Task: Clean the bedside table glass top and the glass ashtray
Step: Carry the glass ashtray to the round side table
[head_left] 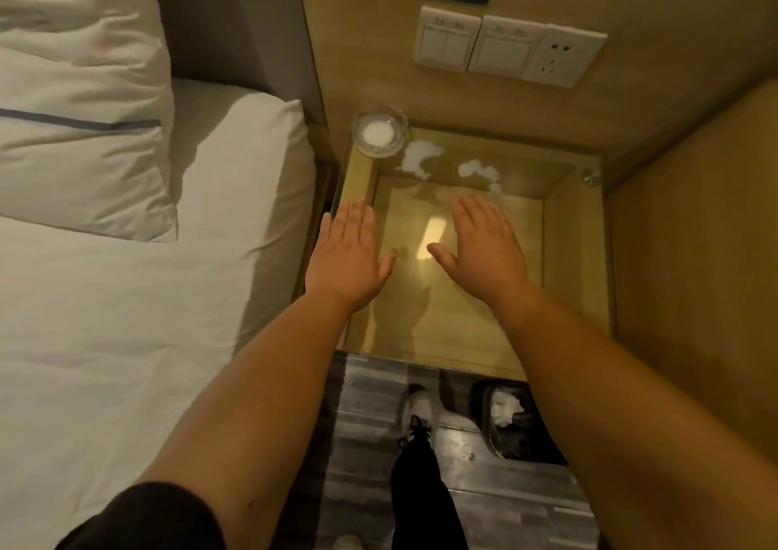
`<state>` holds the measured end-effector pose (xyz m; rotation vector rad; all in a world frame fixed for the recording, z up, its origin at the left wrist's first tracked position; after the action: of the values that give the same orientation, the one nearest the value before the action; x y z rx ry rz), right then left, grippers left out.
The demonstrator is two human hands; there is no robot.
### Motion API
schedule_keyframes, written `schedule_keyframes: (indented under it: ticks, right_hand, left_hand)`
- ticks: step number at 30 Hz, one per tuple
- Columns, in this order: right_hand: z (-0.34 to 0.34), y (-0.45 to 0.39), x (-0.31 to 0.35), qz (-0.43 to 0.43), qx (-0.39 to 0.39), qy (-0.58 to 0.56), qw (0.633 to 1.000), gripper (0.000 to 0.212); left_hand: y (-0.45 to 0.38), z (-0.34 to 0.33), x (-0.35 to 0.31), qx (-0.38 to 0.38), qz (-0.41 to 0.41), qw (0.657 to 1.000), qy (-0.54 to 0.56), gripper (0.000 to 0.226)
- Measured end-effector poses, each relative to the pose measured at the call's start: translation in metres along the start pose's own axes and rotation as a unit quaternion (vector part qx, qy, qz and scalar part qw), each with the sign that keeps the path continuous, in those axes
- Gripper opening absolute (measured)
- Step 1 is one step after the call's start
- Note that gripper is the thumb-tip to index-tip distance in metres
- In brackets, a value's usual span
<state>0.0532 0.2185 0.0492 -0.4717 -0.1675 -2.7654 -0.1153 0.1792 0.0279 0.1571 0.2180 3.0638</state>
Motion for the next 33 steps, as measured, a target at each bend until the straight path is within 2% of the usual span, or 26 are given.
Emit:
schedule_keyframes:
  ticks: [7,16,24,33]
  right_hand:
    - [-0.027,-0.093,-0.021,0.02,0.031,-0.014,0.999,0.08]
    - [-0.059,-0.168,-0.023,0.016,0.056,-0.064,0.996,0.086]
    - [-0.078,-0.221,-0.027,-0.011,0.053,-0.099,0.994,0.098]
    - [-0.091,-0.25,-0.021,-0.007,0.048,-0.133,0.99,0.107]
  left_hand:
    - [-0.082,-0.013,0.019,0.01,0.04,0.999,0.023,0.076]
    - [-0.157,-0.038,0.06,0.018,0.07,0.996,0.06,0.079]
    - [-0.207,-0.058,0.08,-0.002,0.038,0.992,0.116,0.091]
    - [-0.233,-0.064,0.088,-0.009,-0.017,0.99,0.137,0.092]
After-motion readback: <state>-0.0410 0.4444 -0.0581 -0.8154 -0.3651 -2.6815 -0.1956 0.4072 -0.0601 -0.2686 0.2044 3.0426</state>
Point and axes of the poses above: each hand's wrist, its own y-axis away from the middle knuckle, its own z-axis out of the back of the hand, x = y × z, the point moved 9 cm from there along -y, towards the middle knuckle, and after that the axes turned 11 degrees about -y, right-handed, at the moved point
